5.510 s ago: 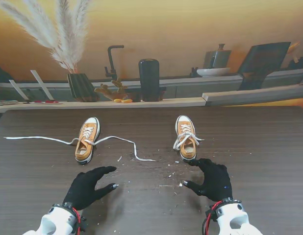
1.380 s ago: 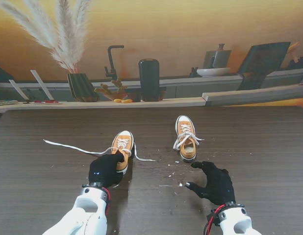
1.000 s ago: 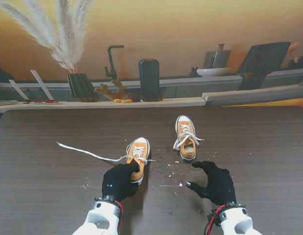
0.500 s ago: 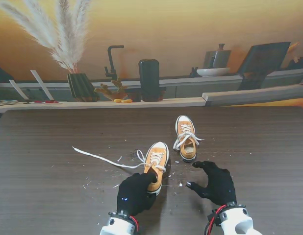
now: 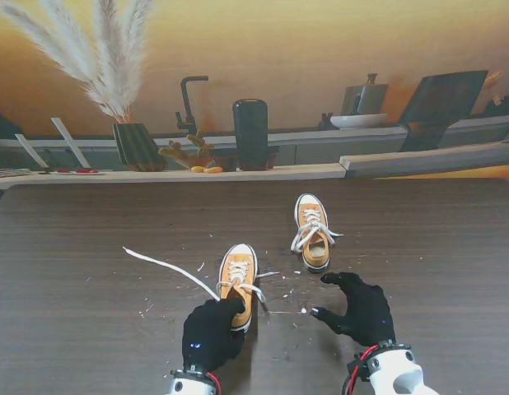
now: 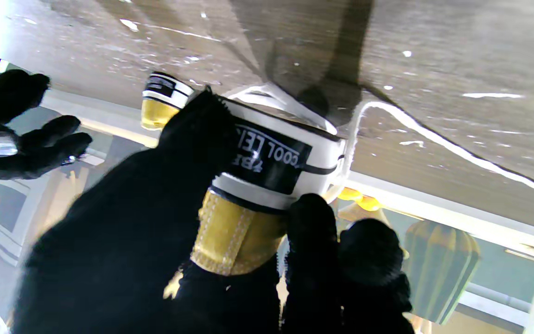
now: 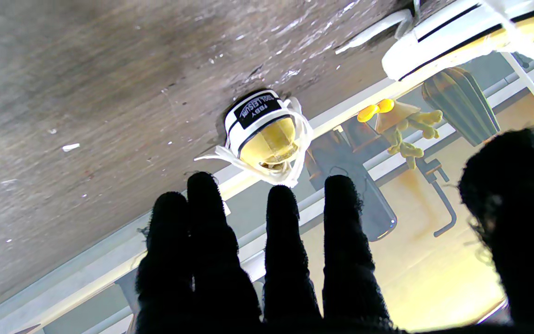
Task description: Tie the shoelaces into a bow on the shoes
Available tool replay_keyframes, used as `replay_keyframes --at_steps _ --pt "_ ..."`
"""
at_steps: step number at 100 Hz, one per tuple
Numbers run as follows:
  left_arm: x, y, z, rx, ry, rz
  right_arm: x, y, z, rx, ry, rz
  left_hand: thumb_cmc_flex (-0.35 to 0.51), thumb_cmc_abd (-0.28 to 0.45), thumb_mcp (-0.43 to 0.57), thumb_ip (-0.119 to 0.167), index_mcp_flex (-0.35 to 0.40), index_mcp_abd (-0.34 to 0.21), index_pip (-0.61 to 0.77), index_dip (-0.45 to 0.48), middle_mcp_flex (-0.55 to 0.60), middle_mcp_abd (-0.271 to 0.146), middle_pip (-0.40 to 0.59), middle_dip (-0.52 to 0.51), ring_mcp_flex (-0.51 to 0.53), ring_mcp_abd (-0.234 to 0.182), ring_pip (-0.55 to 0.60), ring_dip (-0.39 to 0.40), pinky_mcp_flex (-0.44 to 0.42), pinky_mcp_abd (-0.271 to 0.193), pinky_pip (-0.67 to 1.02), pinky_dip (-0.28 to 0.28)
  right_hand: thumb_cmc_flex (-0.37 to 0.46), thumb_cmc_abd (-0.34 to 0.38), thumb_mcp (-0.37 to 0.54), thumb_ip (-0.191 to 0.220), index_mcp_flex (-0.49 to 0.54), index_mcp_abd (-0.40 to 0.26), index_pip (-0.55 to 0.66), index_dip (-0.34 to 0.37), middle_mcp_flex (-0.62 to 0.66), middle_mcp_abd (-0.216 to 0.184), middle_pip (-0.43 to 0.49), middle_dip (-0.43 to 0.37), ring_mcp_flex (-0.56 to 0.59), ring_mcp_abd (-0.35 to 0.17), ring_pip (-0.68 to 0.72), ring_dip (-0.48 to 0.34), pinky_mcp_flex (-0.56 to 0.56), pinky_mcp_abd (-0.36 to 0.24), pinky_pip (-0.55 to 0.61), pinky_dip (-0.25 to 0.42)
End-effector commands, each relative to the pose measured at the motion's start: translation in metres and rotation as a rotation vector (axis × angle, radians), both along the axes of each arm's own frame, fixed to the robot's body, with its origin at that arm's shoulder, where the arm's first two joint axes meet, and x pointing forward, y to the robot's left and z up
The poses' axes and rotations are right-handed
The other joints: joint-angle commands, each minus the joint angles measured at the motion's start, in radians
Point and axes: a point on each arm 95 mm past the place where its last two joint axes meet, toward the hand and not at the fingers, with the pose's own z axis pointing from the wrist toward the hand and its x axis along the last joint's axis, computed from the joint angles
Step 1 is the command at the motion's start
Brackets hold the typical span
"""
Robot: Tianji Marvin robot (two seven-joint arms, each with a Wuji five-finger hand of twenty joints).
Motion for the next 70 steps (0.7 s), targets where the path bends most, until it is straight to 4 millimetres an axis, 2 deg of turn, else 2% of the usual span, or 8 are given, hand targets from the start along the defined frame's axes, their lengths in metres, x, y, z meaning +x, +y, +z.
replay_keyframes --at_steps 1,31,44,46,55,58,62,70 --pt "-0.001 0.001 -0.001 -0.004 0.004 0.006 0.0 0.003 0.0 -0.003 0.015 0.014 0.219 0.095 0.139 0.071 0.043 -0.113 0.112 0.025 0.05 0.053 0.094 0.059 0.014 -0.14 -0.017 0.024 -0.011 -0.035 0.048 0.025 0.015 0.001 -0.006 0.033 0.023 0.013 -0.004 -0.021 0.001 0.012 0.009 -0.005 0.019 0.025 0.005 0.012 -0.003 -0.017 0.012 -0.013" --pt "-0.007 0.006 -0.016 0.001 0.049 0.017 0.0 0.005 -0.001 -0.004 0.026 0.025 0.213 0.103 0.133 0.066 0.037 -0.123 0.111 0.025 0.043 0.047 0.091 0.058 0.006 -0.143 -0.021 0.017 -0.025 -0.033 0.046 0.03 0.018 0.007 -0.012 0.033 0.025 0.016 -0.005 -0.021 0.003 0.012 0.008 -0.005 0.02 0.026 0.007 0.013 -0.002 -0.018 0.012 -0.014" --pt "-0.01 0.007 -0.022 0.008 0.091 0.014 0.0 0.005 -0.001 -0.003 0.027 0.027 0.196 0.146 0.055 0.079 -0.011 -0.13 0.065 0.005 0.0 0.047 0.044 0.056 -0.024 -0.129 -0.059 0.01 -0.074 -0.031 0.026 0.044 0.017 0.008 -0.014 0.033 0.027 0.015 -0.005 -0.021 0.006 0.014 0.009 -0.005 0.02 0.027 0.007 0.013 -0.002 -0.017 0.013 -0.015" --pt "-0.011 0.007 -0.023 0.011 0.096 0.016 0.0 0.005 -0.001 -0.003 0.027 0.027 0.194 0.152 0.034 0.09 -0.019 -0.133 0.056 -0.004 -0.005 0.046 0.028 0.06 -0.027 -0.126 -0.075 0.018 -0.082 -0.03 0.02 0.049 0.016 0.009 -0.014 0.033 0.026 0.015 -0.006 -0.021 0.006 0.012 0.009 -0.005 0.02 0.027 0.006 0.013 -0.002 -0.017 0.013 -0.015" --pt "-0.013 0.008 -0.026 0.023 0.119 0.023 -0.001 0.005 -0.001 -0.002 0.027 0.026 0.146 0.17 -0.005 0.102 -0.073 -0.158 0.014 -0.061 -0.038 0.046 -0.049 0.047 -0.047 -0.102 -0.152 0.03 -0.114 -0.034 0.001 0.06 0.019 0.008 -0.014 0.034 0.026 0.016 -0.006 -0.021 0.006 0.014 0.008 -0.005 0.02 0.026 0.006 0.013 -0.003 -0.016 0.013 -0.015" --pt "-0.014 0.008 -0.027 0.026 0.127 0.024 -0.001 0.005 -0.001 -0.001 0.027 0.026 0.107 0.185 -0.028 0.106 -0.107 -0.137 -0.044 -0.109 -0.058 0.063 -0.093 0.03 -0.067 -0.09 -0.184 0.029 -0.127 -0.045 -0.006 0.063 0.019 0.008 -0.015 0.034 0.026 0.015 -0.006 -0.021 0.007 0.012 0.008 -0.005 0.02 0.026 0.006 0.013 -0.003 -0.016 0.013 -0.015" --pt "-0.016 0.009 -0.027 0.034 0.14 0.022 -0.001 0.005 -0.001 -0.003 0.026 0.027 0.049 0.205 -0.08 0.137 -0.135 -0.116 -0.124 -0.21 -0.082 0.081 -0.167 0.025 -0.093 -0.089 -0.227 0.048 -0.147 -0.058 -0.021 0.076 0.018 0.009 -0.016 0.034 0.026 0.014 -0.007 -0.021 0.007 0.013 0.008 -0.005 0.02 0.025 0.006 0.013 -0.002 -0.017 0.013 -0.016" --pt "-0.019 0.011 -0.026 0.052 0.156 0.022 -0.001 0.005 -0.001 -0.002 0.027 0.028 -0.023 0.234 -0.122 0.163 -0.15 -0.097 -0.216 -0.288 -0.153 0.087 -0.191 -0.058 -0.127 -0.074 -0.276 0.039 -0.176 -0.07 -0.044 0.091 0.018 0.008 -0.015 0.034 0.025 0.015 -0.007 -0.021 0.006 0.014 0.008 -0.005 0.02 0.026 0.006 0.013 -0.003 -0.016 0.013 -0.016"
